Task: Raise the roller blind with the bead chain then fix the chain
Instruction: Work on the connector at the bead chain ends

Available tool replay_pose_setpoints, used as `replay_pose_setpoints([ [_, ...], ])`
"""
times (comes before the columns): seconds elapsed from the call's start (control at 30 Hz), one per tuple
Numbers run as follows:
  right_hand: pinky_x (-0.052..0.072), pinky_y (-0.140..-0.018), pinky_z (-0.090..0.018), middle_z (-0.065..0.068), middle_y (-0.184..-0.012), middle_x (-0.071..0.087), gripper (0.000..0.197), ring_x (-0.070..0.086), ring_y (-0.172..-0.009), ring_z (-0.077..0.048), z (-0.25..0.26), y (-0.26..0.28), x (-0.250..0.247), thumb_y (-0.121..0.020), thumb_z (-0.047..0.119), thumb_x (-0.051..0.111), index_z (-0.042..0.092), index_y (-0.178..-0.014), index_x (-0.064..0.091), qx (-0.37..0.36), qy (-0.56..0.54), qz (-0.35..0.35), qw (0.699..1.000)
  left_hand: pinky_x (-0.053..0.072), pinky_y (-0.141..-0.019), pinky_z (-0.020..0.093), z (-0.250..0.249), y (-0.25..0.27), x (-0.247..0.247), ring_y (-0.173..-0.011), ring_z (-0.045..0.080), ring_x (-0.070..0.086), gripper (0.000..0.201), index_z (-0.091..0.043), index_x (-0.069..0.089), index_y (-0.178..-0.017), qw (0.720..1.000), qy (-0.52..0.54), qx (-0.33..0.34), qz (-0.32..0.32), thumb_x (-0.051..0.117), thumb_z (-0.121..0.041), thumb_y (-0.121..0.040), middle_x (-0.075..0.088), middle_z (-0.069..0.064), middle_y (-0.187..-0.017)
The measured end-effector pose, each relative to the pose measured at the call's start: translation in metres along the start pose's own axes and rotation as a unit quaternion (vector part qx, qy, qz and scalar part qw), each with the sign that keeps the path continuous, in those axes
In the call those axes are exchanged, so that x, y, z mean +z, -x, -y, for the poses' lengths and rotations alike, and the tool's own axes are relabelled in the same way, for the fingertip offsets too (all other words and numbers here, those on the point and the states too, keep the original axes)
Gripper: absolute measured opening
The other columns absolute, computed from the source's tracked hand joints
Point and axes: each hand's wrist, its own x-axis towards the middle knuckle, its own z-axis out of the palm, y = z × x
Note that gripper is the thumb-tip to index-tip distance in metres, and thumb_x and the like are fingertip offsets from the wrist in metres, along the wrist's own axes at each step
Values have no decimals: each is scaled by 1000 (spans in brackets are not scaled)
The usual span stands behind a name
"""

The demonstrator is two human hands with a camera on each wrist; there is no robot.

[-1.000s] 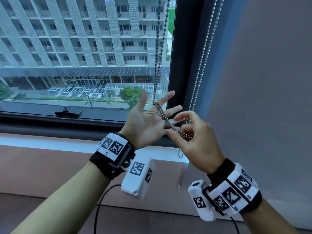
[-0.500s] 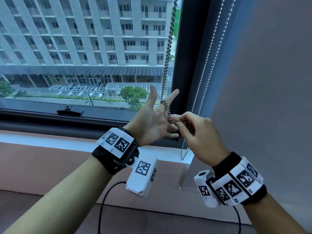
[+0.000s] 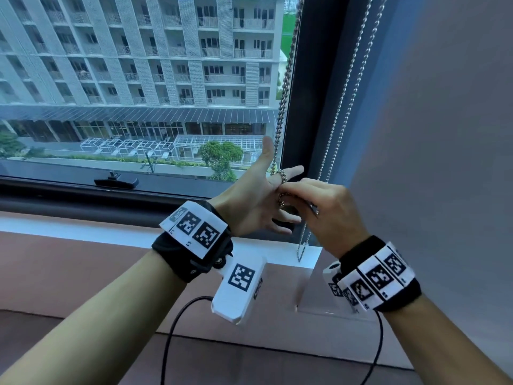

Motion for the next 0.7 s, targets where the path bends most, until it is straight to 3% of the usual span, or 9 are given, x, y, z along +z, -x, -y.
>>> replay_pose_setpoints([
  [0.1, 51, -70, -20, -5, -87, 74, 17, 67, -74, -14, -2, 1, 2, -91, 11, 61, 8, -103, 73, 10, 5, -17, 1000, 27, -109, 59, -1, 1, -1, -131, 48, 41, 106, -28, 43, -139, 1000, -25, -2, 3, 8, -93, -62, 51, 18, -136],
  [0.17, 49, -71, -16, -3, -88, 74, 17, 65, -75, -11, -4, 1, 2, -91, 10, 62, 9, -103, 74, 19, 9, -12, 1000, 29, -109, 56, 0, 1, -3, -132, 47, 39, 106, -26, 49, -135, 999, -35, -2, 13, 11, -93, -62, 50, 16, -126],
  [0.3, 53, -71, -26, -3, -89, 76, 17, 69, -75, -16, -4, -1, 3, -90, 8, 62, 11, -100, 74, 50, 28, -13, 998, 34, -103, 54, 0, -1, -3, -126, 47, 45, 106, -20, 43, -138, 999, -37, -4, 24, 14, -92, -65, 49, 13, -119],
  [0.43, 55, -68, -33, -2, -83, 75, 12, 70, -71, -16, 1, -5, 3, -87, 8, 64, 11, -97, 68, 88, 8, -32, 996, 35, -102, 55, 0, -3, 0, -111, 42, 55, 99, -16, 53, -118, 998, -47, 6, 29, 11, -90, -68, 63, 5, -100],
  [0.5, 56, -67, -32, -2, -78, 74, 17, 70, -67, -16, 5, -8, 1, -85, 12, 70, 13, -98, 59, 120, -2, -35, 992, 32, -106, 58, 0, -3, 1, -109, 41, 55, 98, -16, 59, -111, 998, -48, 6, 30, 11, -90, -68, 62, 8, -101],
  [0.6, 53, -63, -23, 0, -72, 74, 21, 68, -62, -12, 6, -11, -1, -81, 22, 76, 14, -88, 58, 150, 11, -48, 987, 31, -105, 56, -1, -1, 0, -114, 47, 47, 100, -17, 60, -117, 998, -37, -2, 42, 12, -90, -68, 44, 15, -113],
  [0.7, 47, -55, -29, 4, -58, 65, 27, 56, -51, -12, 3, -11, -1, -78, 40, 76, 25, -68, 56, 187, 65, -44, 979, 35, -96, 51, -2, -2, -2, -126, 56, 39, 102, -27, 45, -138, 998, -35, -10, 44, 13, -91, -66, 41, 15, -122],
])
